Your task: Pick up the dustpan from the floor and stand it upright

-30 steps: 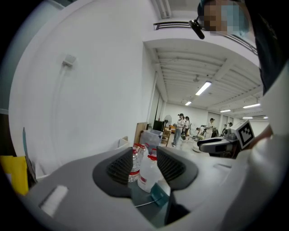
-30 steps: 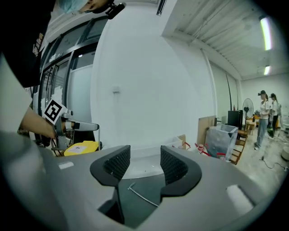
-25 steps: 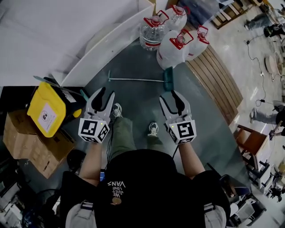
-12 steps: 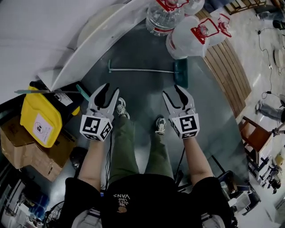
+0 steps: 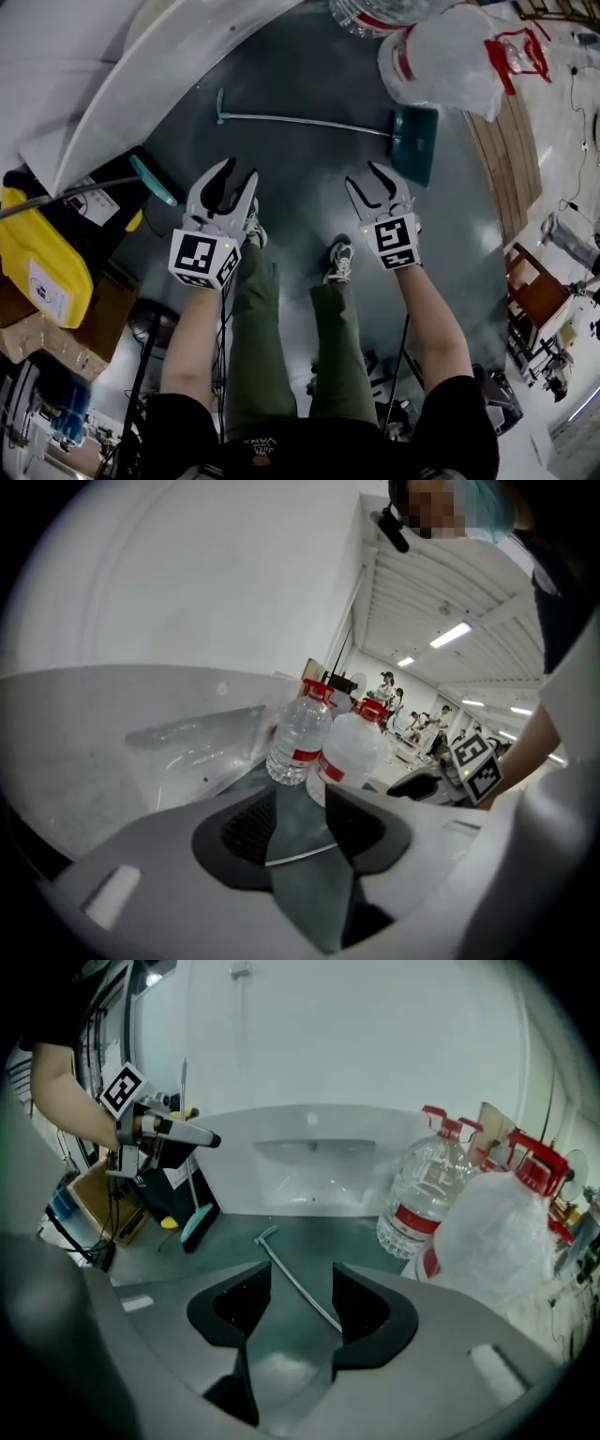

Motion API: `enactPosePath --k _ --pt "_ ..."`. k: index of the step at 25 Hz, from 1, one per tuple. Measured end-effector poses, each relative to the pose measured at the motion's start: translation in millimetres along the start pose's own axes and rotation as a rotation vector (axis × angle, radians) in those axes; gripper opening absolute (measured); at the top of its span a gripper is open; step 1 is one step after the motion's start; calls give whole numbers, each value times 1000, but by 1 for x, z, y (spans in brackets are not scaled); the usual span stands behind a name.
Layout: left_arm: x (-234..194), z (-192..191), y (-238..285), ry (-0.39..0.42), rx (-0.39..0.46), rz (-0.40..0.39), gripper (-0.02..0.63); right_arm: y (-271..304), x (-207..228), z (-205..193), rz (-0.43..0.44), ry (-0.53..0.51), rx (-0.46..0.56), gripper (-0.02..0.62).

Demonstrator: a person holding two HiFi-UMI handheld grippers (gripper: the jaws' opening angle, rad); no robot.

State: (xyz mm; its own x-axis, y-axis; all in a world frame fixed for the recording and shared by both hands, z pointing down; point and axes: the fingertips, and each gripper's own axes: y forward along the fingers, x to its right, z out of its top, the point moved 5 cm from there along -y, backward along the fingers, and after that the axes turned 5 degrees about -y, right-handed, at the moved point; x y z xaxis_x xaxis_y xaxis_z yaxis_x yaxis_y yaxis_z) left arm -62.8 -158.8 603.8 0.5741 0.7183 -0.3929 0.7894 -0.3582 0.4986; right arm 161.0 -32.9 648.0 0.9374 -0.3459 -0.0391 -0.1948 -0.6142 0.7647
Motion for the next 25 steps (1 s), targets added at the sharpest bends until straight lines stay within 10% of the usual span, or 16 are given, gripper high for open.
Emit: enactPosePath --k 25 --pt "-136 -218 72 2 -103 61 173 286 44 -219 111 -352 -416 183"
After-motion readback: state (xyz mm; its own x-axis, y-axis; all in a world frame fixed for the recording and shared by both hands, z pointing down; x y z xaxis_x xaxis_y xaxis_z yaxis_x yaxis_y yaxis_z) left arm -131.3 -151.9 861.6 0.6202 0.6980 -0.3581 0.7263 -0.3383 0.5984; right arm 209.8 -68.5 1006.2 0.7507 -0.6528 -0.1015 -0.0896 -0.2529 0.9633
